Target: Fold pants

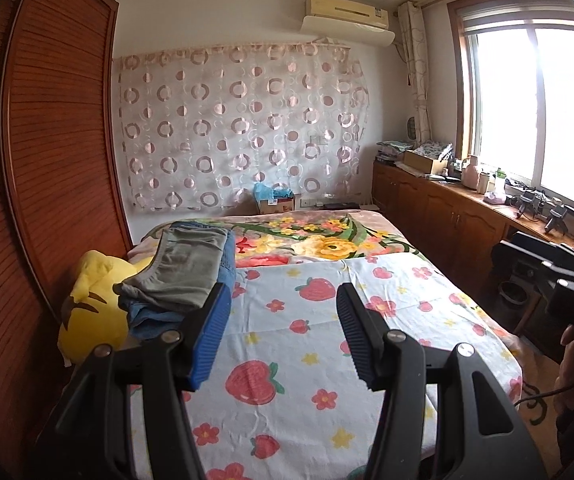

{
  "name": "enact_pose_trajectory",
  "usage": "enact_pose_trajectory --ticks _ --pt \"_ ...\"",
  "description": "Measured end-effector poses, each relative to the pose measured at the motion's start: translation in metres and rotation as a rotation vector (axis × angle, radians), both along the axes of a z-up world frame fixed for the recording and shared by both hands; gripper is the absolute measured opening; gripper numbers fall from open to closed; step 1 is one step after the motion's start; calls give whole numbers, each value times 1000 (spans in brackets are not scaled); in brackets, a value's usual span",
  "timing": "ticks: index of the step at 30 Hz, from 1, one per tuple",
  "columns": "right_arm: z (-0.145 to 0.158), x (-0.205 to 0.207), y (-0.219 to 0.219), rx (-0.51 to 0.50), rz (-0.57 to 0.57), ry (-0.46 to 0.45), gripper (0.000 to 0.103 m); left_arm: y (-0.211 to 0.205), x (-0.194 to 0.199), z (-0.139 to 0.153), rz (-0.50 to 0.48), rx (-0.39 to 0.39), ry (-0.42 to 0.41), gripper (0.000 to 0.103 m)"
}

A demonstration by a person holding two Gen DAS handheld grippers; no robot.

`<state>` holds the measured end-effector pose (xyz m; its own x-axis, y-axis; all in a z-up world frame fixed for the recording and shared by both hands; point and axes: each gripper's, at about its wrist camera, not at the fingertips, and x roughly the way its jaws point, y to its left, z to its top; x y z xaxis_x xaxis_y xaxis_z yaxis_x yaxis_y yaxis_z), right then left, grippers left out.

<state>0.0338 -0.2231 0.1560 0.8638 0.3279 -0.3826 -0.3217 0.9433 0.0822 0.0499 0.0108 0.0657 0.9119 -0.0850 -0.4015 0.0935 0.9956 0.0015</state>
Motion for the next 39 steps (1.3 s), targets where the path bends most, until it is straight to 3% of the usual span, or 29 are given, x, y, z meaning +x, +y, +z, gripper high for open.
enact_pose_trajectory --ticks 39 --pt "-5 -3 -3 -3 -19 6 67 10 -16 0 28 -3 -8 55"
